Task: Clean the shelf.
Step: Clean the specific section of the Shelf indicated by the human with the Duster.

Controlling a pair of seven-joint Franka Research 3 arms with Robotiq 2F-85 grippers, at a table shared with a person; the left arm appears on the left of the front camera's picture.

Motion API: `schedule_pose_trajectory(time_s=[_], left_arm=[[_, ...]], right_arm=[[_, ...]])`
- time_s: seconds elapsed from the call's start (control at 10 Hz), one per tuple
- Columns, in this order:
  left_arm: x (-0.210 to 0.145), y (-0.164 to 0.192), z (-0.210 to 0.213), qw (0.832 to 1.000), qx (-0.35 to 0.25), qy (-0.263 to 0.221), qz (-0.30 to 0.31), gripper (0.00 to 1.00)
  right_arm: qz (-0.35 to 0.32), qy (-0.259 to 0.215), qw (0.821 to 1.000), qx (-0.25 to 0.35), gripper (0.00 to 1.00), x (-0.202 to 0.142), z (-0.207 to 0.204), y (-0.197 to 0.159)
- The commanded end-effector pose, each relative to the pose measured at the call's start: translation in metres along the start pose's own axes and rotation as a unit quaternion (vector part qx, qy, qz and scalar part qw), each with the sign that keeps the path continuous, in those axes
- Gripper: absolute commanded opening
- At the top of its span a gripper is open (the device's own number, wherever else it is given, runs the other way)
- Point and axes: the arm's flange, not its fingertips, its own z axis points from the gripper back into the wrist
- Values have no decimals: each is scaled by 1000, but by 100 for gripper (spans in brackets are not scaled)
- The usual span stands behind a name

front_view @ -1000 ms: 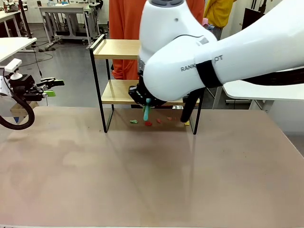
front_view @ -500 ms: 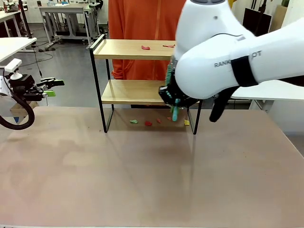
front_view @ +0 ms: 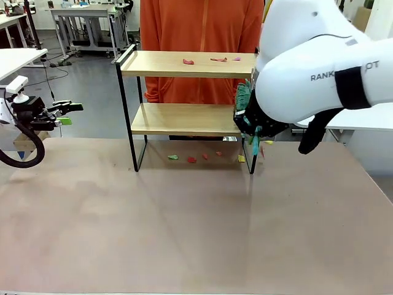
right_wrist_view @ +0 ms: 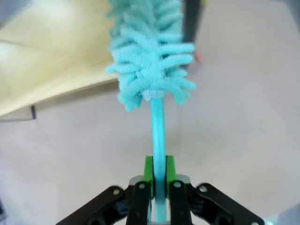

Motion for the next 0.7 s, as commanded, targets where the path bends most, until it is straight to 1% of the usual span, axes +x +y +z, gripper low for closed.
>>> schedule_pose_trajectory(time_s=[0.0,0.2,0.3,0.4,0.6], left_arm=[[3,0,-1,1000,-2,-2,-3,100],[3,0,-1,1000,-2,-2,-3,100],[3,0,-1,1000,-2,-2,-3,100],[3,0,-1,1000,-2,-2,-3,100],[3,0,-1,1000,-2,-2,-3,100]], right_arm=[[-29,15,999,-24,13,5,-12,-5],[-29,15,999,-24,13,5,-12,-5],[-4,5,1000,-6,13,-1,-4,-3],[36,-2,999,24,13,-5,5,1],[104,-27,993,58,13,-5,23,-15]])
